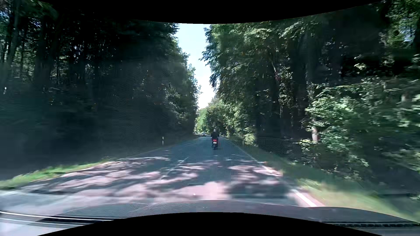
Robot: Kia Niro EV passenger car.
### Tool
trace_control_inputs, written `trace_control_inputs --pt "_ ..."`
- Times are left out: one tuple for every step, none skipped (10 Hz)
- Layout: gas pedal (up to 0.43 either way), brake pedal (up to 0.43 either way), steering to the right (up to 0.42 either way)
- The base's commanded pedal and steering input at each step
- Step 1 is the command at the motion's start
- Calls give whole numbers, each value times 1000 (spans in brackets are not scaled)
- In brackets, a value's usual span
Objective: Follow the waypoints while adhering to traffic rules and regulations
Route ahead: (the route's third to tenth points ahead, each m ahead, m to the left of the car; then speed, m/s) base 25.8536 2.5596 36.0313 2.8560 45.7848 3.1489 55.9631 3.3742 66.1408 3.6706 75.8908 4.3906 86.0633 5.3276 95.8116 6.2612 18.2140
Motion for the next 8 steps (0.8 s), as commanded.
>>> trace_control_inputs --pt "157 6 0" --pt "157 6 0" --pt "157 6 -2" --pt "157 6 -5" --pt "157 6 -5" --pt "157 6 -6" --pt "157 6 -3" --pt "169 6 1"
